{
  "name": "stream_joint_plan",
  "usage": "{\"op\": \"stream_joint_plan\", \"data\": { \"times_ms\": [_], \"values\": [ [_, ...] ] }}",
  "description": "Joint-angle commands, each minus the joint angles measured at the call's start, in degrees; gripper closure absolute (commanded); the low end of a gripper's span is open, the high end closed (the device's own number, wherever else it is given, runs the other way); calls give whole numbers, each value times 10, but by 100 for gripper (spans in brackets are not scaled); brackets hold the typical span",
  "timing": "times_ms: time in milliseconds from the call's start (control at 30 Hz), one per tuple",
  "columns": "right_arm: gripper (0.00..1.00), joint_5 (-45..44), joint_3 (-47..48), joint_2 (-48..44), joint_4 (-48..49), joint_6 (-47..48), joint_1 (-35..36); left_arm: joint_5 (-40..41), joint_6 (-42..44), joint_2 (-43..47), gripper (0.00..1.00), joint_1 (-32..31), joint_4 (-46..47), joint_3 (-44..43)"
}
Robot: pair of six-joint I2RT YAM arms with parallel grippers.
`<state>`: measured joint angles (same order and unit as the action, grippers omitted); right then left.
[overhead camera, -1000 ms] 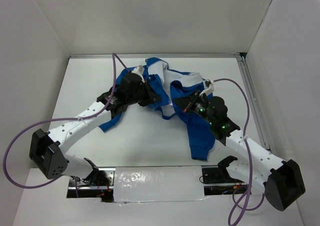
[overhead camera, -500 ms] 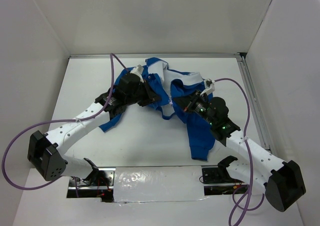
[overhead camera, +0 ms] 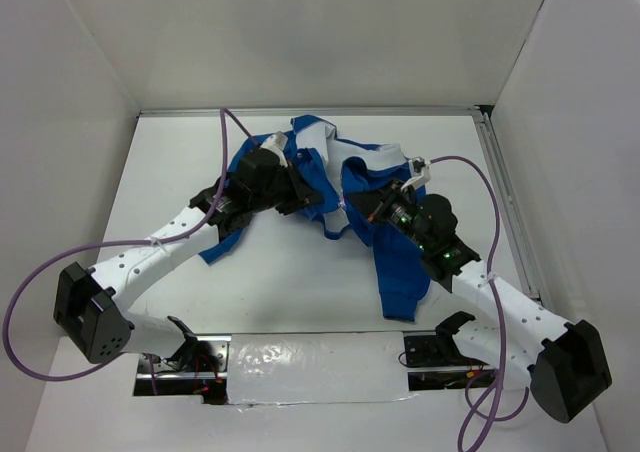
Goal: Zip up the jacket
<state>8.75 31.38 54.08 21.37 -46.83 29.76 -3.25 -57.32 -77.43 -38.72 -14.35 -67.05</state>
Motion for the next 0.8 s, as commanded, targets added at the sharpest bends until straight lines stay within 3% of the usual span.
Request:
{"op": "stream_joint_plan", "data": {
  "times_ms": [0, 367, 767],
  "values": [
    [100, -7, 0, -26, 16, 10, 9, 3, -8, 26, 100, -2, 37, -4],
    [100, -15, -11, -29, 6, 16, 12, -4, -8, 33, 100, -2, 42, -1],
    [100, -15, -7, -10, 62, 8, 16, -21, -6, 22, 100, -2, 47, -1]
  ]
}}
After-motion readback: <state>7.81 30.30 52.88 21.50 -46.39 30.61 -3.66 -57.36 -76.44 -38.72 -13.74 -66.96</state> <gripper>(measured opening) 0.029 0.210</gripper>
